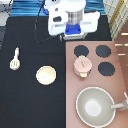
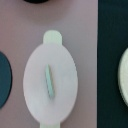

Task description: Take the lid off the pot, put the pot on the plate, and use the tool to push the pot to the front of the table.

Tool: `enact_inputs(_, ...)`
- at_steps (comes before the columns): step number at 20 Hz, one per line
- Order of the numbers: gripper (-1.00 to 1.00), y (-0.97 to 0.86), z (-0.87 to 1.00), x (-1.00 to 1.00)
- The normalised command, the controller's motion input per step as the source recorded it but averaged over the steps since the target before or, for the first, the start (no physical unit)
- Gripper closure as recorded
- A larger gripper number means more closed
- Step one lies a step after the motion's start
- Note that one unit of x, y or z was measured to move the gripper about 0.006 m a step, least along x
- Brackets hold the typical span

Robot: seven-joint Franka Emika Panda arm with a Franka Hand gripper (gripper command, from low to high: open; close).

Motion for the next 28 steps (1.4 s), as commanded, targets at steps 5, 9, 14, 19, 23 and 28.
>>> enact_inputs(5,-1.0,0.57,-0.54,0.93)
enact_inputs(9,-1.0,0.66,-0.7,0.58)
enact_inputs(14,-1.0,0.56,-0.71,0.04)
enact_inputs(19,-1.0,0.2,-0.54,-0.75)
enact_inputs(23,-1.0,0.0,-0.41,-0.86)
enact_inputs(28,1.0,-0.02,-0.29,-0.62)
